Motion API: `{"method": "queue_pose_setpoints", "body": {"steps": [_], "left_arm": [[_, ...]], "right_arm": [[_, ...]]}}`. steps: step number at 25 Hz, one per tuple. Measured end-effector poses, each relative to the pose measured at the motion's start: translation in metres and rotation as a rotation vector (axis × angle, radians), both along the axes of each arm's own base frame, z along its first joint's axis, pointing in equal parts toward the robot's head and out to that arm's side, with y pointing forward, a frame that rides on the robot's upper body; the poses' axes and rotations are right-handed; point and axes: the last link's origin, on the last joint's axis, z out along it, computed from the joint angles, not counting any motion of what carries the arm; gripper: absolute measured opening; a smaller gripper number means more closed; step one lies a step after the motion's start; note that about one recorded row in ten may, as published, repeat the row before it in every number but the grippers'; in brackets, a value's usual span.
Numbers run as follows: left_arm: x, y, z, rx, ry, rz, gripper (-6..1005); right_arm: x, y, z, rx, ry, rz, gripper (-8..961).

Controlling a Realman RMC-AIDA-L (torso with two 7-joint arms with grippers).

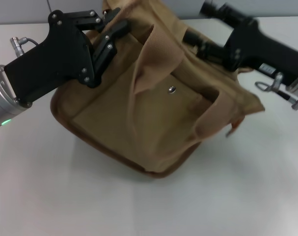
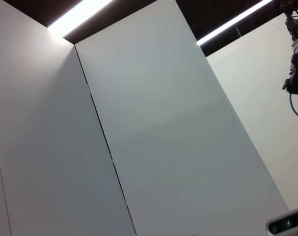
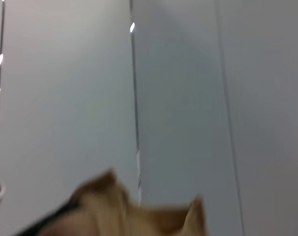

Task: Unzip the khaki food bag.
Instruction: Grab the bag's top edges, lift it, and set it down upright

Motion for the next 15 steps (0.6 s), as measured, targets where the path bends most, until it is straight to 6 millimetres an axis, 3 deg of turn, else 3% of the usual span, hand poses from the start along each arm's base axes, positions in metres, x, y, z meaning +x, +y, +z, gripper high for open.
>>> {"method": "queue_pose_setpoints", "body": {"steps": [7,8,15], "left_arm": [[0.0,0.001,0.0,0.001,0.005,-0.003,85],[0.0,0.001,0.0,0.001,0.006,-0.004,85],[0.0,0.001,0.001,0.002,0.008,-0.006,85]], "right_arm": [[-0.027,0.018,0.008,0.037,0.055,0.05,834],[-0.038,0.025,0.004,0.019,0.035,0.072,834],[-0.063,0.038,-0.018,-0.069,-0.065,0.104,834]]}}
